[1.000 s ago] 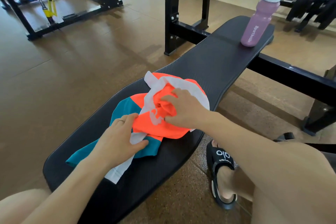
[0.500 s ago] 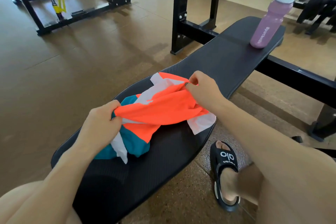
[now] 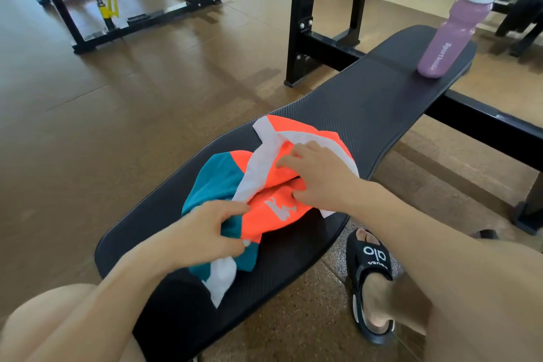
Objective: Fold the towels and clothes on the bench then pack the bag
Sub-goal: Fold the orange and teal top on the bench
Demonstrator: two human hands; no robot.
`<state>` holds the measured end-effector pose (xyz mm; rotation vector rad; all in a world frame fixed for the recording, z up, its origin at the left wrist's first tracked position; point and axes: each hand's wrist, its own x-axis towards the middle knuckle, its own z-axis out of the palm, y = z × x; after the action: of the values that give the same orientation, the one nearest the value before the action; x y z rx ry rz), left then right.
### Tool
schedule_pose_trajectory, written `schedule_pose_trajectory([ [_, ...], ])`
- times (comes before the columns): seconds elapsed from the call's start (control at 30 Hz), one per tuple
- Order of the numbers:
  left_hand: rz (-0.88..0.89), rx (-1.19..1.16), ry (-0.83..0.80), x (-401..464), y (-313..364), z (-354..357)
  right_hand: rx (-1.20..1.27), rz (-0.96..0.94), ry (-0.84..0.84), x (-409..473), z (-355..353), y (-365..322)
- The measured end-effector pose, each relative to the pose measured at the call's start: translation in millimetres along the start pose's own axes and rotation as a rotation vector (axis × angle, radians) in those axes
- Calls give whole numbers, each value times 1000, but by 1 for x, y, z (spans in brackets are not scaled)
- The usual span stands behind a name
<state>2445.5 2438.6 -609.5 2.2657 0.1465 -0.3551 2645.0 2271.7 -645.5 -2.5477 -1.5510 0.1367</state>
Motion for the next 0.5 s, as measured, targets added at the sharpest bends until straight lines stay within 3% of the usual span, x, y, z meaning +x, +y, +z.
schedule_pose_trajectory([
  [0.07, -30, -54, -166, -1, 1, 10, -96, 47, -58, 2, 3, 2],
  [0.13, -61, -119, -192, 2, 2, 16, 0, 100, -8, 5, -2, 6],
  [0.2, -89, -132, -20, 7, 1, 18, 169, 179, 94, 8, -8, 7],
  [0.3, -52, 84, 356, 22, -11, 20, 364, 239, 246, 9, -17, 7],
  [0.37, -35, 190, 454, 32, -18, 22, 399, 240, 360, 9, -22, 4],
  [0.5, -66, 241, 574, 52, -28, 16, 187, 282, 501, 11, -24, 6],
])
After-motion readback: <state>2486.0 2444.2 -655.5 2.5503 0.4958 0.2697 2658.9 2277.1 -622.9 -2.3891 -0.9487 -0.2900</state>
